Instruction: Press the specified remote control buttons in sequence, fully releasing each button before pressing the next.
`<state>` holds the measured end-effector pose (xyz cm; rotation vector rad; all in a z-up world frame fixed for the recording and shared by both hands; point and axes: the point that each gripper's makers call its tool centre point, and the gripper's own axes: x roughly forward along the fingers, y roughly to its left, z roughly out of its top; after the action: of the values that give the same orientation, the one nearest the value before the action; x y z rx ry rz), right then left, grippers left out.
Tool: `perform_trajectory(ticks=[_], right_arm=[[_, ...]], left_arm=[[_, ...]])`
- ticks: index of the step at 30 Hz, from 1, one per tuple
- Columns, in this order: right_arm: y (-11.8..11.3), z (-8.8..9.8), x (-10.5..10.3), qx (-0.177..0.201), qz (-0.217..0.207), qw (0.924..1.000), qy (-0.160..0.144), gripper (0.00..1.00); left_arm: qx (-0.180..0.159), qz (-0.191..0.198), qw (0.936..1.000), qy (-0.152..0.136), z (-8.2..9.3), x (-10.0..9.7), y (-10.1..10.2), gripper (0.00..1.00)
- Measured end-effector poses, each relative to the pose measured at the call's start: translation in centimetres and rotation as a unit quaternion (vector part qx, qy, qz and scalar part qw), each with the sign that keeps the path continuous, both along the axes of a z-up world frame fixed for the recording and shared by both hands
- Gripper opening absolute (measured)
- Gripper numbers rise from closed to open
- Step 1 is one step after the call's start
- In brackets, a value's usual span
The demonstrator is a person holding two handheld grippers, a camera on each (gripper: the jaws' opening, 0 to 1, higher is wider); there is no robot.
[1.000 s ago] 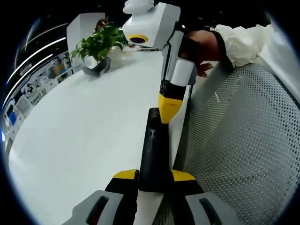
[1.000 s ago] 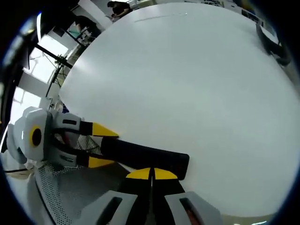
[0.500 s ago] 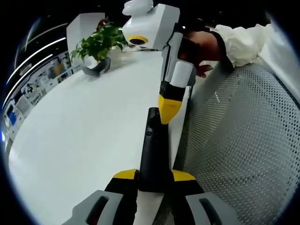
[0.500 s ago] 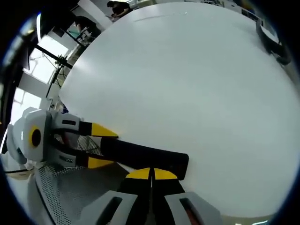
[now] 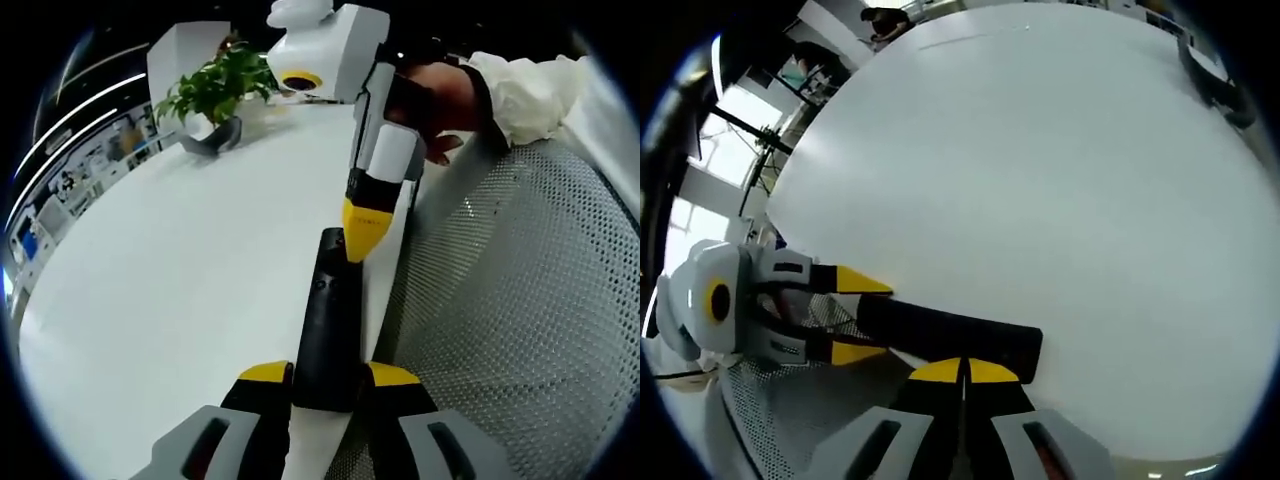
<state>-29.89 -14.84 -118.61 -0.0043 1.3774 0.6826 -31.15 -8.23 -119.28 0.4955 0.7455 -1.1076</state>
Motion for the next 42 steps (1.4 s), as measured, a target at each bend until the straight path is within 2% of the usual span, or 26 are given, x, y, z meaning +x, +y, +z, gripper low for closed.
perform_trajectory(ticks=[4,6,9,12,16,28,33,42], right_arm=[[0.0,0.22,0.59,0.002,-0.001,0.9998,-0.02,0.0],[0.15,0.29,0.95,0.008,-0.002,0.9995,-0.031,0.0],[0.26,0.07,0.74,0.007,0.001,0.9997,-0.022,0.0],[0.37,0.11,0.79,0.004,0.008,0.9995,-0.03,0.0],[0.45,-0.11,0.62,0.003,0.014,0.9996,-0.025,0.0],[0.4,-0.1,0.72,0.018,-0.001,0.9997,-0.016,0.0],[0.54,-0.13,0.66,0.008,0.013,0.9995,-0.029,0.0],[0.5,-0.14,0.74,0.009,0.012,0.9995,-0.028,0.0]], left_arm=[[0.0,-0.003,1.0,-0.002,-0.08,-0.05,-0.08,0.27],[-0.004,-0.02,0.9998,-0.008,0.0,-0.27,-0.39,0.25],[0.0,-0.018,0.9998,-0.009,-0.07,-0.36,-0.29,0.24],[0.0,-0.02,0.9998,-0.01,-0.09,-0.42,-0.32,0.24],[0.0,-0.027,0.9995,-0.016,-0.07,-0.48,-0.37,0.24],[-0.005,-0.022,0.9997,-0.008,-0.16,-0.42,-0.31,0.24],[-0.006,-0.022,0.9997,-0.008,-0.16,-0.4,-0.33,0.25],[-0.006,-0.022,0.9997,-0.008,-0.18,-0.38,-0.33,0.25]])
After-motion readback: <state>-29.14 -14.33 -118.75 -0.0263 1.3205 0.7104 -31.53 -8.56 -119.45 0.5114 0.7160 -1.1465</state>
